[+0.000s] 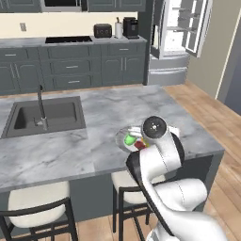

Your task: Take the cheese, steak, and corn from the fridge and place them on the plate on the dining counter to create an appetizer plate.

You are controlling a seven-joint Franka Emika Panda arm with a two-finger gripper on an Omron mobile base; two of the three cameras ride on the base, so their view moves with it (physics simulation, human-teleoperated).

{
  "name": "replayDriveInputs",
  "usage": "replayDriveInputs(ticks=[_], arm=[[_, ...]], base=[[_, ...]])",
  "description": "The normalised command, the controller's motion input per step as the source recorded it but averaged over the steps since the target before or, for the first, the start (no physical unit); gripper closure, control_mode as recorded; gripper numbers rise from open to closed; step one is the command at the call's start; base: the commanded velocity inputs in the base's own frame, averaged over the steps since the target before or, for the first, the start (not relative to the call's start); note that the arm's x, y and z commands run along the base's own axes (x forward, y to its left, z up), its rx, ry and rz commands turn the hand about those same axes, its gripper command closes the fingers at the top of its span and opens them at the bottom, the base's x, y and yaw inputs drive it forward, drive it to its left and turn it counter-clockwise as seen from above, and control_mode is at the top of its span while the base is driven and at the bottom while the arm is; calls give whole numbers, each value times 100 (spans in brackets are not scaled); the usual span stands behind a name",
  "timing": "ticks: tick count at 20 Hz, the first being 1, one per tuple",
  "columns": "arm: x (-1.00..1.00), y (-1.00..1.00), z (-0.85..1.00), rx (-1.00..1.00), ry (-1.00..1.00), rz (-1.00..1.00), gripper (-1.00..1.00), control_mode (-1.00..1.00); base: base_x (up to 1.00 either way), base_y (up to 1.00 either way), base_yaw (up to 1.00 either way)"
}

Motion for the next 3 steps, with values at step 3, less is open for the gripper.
replayDriveInputs(ticks=[3], arm=[[-25, 79, 29, -29, -24, 0, -100, -100]], base=[[0, 0, 0]])
